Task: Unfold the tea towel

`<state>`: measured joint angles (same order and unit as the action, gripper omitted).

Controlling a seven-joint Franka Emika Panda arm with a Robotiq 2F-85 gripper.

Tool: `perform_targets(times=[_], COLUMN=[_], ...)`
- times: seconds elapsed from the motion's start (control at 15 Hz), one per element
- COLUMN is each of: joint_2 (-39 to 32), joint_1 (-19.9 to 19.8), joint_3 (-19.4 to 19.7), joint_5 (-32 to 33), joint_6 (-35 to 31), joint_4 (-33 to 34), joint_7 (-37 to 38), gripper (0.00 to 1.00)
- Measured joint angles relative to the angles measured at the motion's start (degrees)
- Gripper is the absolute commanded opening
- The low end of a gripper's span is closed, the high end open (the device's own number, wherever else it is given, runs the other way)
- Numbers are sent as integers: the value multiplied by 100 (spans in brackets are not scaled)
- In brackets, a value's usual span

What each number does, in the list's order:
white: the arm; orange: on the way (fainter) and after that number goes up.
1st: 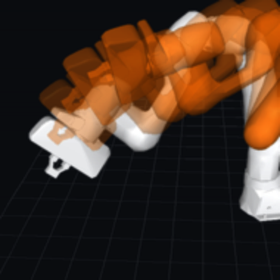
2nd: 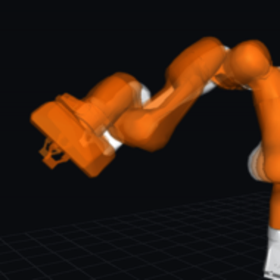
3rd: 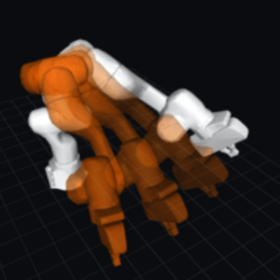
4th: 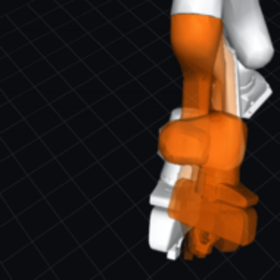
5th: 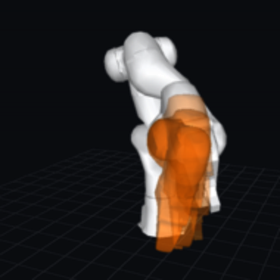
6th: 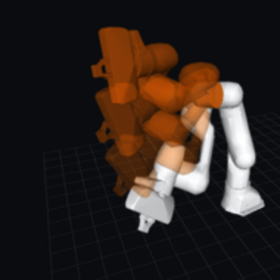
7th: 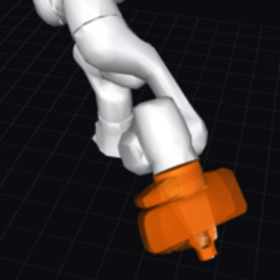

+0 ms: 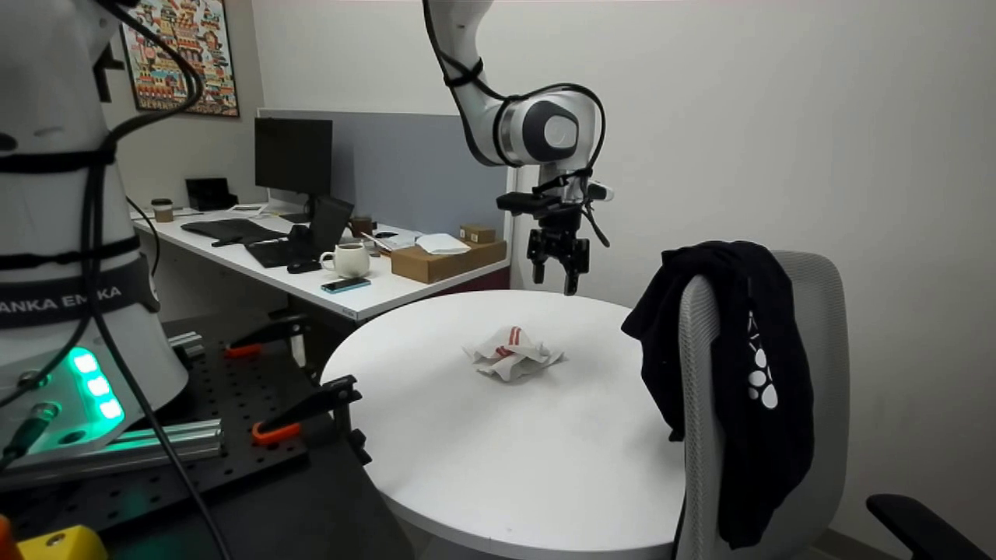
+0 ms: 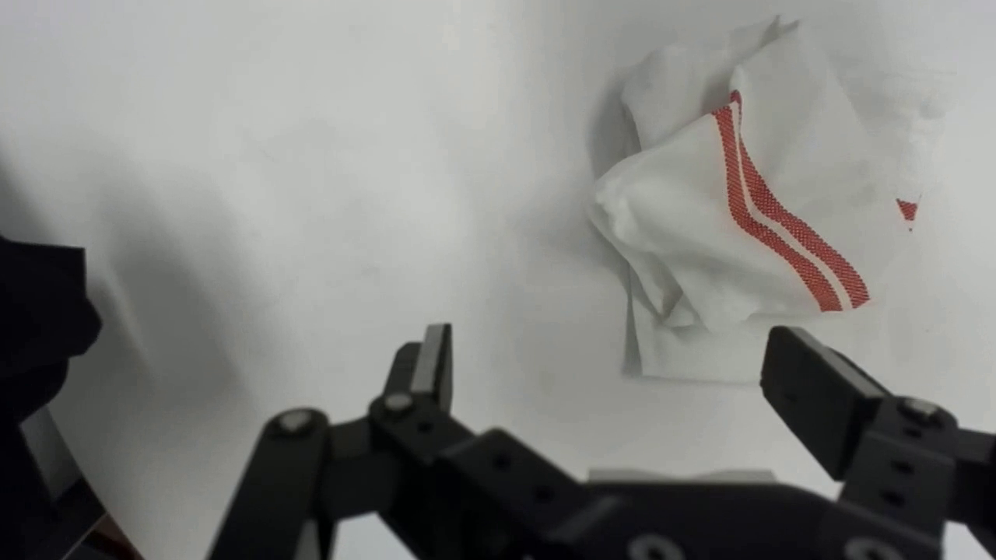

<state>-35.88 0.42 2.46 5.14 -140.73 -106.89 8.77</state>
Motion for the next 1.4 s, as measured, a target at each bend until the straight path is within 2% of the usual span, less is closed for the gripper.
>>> perform_targets(times=[0.47, 0.73, 1.2, 1.27, 1.33, 1.4], joint_2=[-904, -1159, -1448, -1478, -1510, -1535], joint_1=[46, 46, 48, 51, 55, 61], joint_3=[-15, -19, -9, -20, -33, -51], joint_5=[-473, -719, -741, -743, -745, -748], joint_6=[111, 265, 231, 173, 117, 72], joint_4=[727, 838, 843, 846, 856, 864], joint_7=[584, 756, 926, 926, 926, 926], gripper=[100, 100, 100, 99, 74, 73])
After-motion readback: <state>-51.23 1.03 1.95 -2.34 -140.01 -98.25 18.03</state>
